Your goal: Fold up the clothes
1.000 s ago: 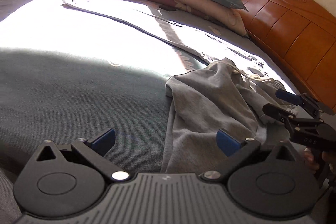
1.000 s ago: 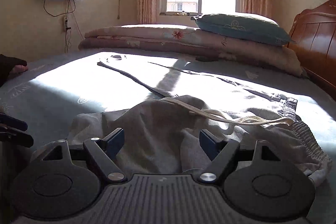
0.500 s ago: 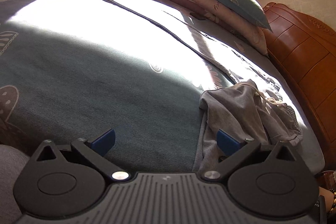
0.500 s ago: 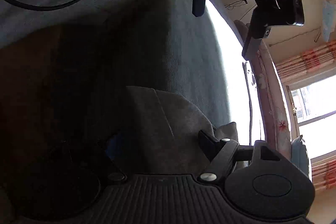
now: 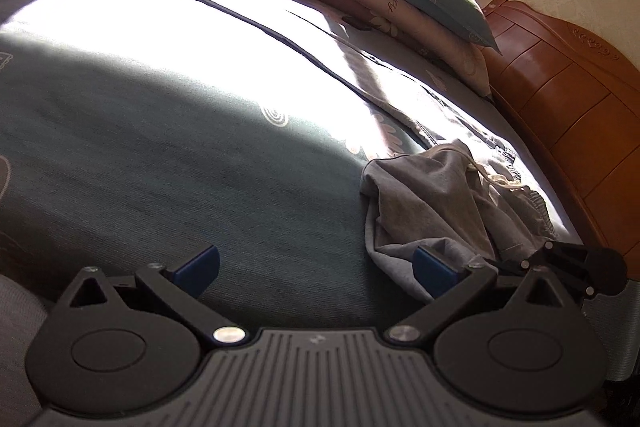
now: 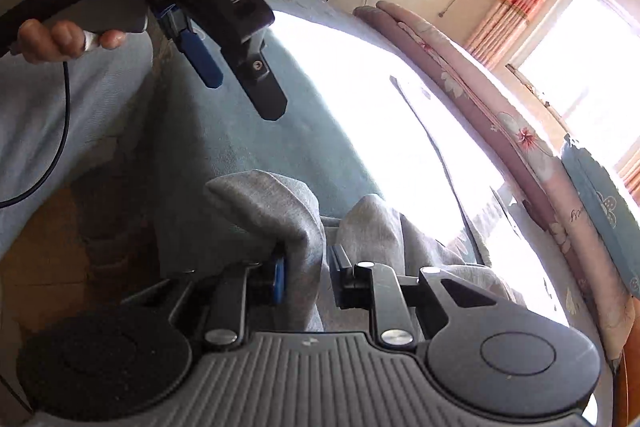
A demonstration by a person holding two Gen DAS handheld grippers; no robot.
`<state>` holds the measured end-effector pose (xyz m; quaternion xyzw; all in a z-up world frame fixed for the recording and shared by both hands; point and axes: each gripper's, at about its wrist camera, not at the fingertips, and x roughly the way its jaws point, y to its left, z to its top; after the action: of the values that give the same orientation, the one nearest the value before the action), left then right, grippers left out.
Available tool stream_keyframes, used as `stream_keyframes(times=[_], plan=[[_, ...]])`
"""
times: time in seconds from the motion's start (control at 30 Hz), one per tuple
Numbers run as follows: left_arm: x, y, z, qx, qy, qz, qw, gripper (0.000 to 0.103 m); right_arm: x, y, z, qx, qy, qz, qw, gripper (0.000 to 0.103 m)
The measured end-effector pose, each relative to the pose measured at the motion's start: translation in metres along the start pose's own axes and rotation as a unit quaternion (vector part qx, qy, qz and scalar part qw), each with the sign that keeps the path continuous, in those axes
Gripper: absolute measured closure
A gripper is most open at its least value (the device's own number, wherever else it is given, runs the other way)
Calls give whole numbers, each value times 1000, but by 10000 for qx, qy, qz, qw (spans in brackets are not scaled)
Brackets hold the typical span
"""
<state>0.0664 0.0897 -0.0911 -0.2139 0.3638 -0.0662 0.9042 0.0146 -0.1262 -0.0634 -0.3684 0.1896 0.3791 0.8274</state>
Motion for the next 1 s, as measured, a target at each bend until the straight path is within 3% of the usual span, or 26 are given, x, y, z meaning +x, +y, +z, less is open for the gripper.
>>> stream_keyframes(times=[0.13, 0.27, 0.47, 0.63, 0.7, 0.77, 0.87, 0.93, 1.0], plan=[[6, -12, 2, 227, -5, -56, 9997, 1, -16, -34, -13, 974, -93, -305, 9947, 85], [15, -32, 2, 704, -103, -69, 9974, 1, -39, -82, -42, 2116, -430, -304, 9759, 89], [26, -57, -5, 1037, -33, -411, 9938, 1, -52, -149, -105, 3624, -960, -757, 9240, 93], [29, -67, -13, 1273, -66, -505, 9906, 1, -46, -190, -149, 4622, -943, -1534, 8683, 95], [32, -68, -15, 1334, -33, -532, 9896, 1, -33, -199, -167, 4986, -768, -1605, 8484, 91], [36, -70, -17, 1380, 58, -515, 9891, 1, -17, -197, -174, 5096, -647, -1580, 8433, 89], [42, -72, -21, 1411, 169, -514, 9885, 1, 8, -187, -180, 5084, -599, -1419, 8473, 70], [45, -73, -23, 1368, 256, -587, 9885, 1, 17, -176, -185, 5112, -573, -1401, 8460, 48], [49, -72, -24, 1254, 371, -650, 9893, 1, 27, -169, -186, 5005, -371, -1422, 8532, 43]])
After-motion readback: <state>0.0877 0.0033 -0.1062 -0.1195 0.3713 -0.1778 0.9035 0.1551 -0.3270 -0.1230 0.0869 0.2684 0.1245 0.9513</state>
